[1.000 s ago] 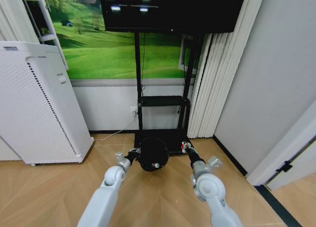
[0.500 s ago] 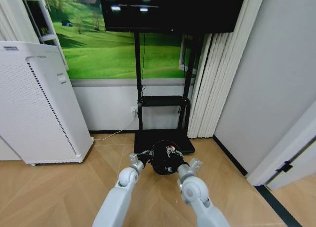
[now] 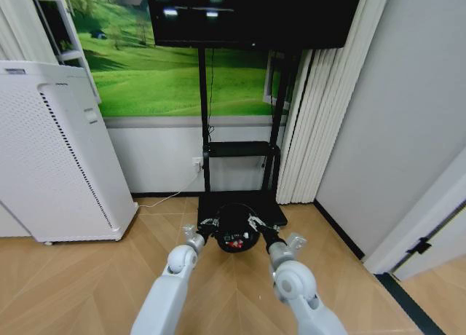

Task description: Pick up the trash bin and place the garbage on the floor into it.

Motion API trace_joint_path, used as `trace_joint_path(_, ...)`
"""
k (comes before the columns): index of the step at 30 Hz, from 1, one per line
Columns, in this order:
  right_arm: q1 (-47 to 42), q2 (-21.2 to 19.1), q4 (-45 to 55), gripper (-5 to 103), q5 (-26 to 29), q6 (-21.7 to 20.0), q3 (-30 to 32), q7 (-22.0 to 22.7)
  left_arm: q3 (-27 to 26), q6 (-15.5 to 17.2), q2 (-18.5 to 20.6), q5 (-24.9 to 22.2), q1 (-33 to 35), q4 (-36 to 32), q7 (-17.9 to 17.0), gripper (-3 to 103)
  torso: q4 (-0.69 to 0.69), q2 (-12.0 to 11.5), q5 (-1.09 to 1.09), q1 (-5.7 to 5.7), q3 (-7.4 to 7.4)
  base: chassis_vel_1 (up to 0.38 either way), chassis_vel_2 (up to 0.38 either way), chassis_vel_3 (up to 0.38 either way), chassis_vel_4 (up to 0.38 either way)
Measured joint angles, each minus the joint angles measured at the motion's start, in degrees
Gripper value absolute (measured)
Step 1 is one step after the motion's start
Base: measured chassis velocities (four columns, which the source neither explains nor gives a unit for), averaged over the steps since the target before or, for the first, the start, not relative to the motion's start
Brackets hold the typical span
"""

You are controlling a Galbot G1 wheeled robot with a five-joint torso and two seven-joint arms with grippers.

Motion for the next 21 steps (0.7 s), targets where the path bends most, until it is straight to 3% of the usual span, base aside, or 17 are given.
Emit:
trace_joint_path(2,-2.20,-0.05,-1.12,100,-5.84,2.07,0.90,-2.09,-2.85,0.44,1.11,0.04,1.31,-1.90,-0.02,7,0.02,0.00,-0.01,0.00,0.00,0.000,0.000,0.000,0.000)
trace_joint_path(3,-2.20,-0.05,-1.12,100,-5.84,2.07,0.90,-2.09,-2.85,0.44,1.11,0.04,1.31,-1.90,-0.02,7,0.02,0.00,-0.01,0.00,0.00,0.000,0.000,0.000,0.000)
trace_joint_path(4,-4.64,0.28,-2.62,100,-12.75,3.98,1.38,-4.37,-5.50,0.74,2.60,0.03,2.91,-4.23,-0.04,7,0.02,0.00,0.01,-0.01,0.00,0.000,0.000,0.000,0.000)
trace_joint_path(5,-4.64,0.28,-2.62,100,-12.75,3.98,1.38,-4.37,-5.50,0.74,2.60,0.03,2.91,-4.23,-0.04,7,0.02,0.00,0.01,-0.01,0.00,0.000,0.000,0.000,0.000)
trace_joint_path(7,-7.31,1.08,-4.42,100,-18.47,5.17,1.45,-6.46,-8.52,1.16,4.65,-0.20,5.26,-7.39,0.01,7,0.00,0.00,-0.01,-0.01,0.00,0.000,0.000,0.000,0.000)
trace_joint_path(13,-10.64,2.39,-7.71,100,-21.89,5.85,1.25,-8.87,-13.01,1.46,7.33,-2.13,9.10,-11.19,0.13,7,0.01,0.00,0.00,-0.01,0.00,0.000,0.000,0.000,0.000)
trace_joint_path(21,-11.77,2.20,-8.04,100,-21.97,6.05,1.62,-9.17,-14.12,1.49,7.86,-2.79,10.22,-11.81,0.10,7,0.00,0.00,0.00,-0.01,0.00,0.008,-0.013,-0.013,0.008)
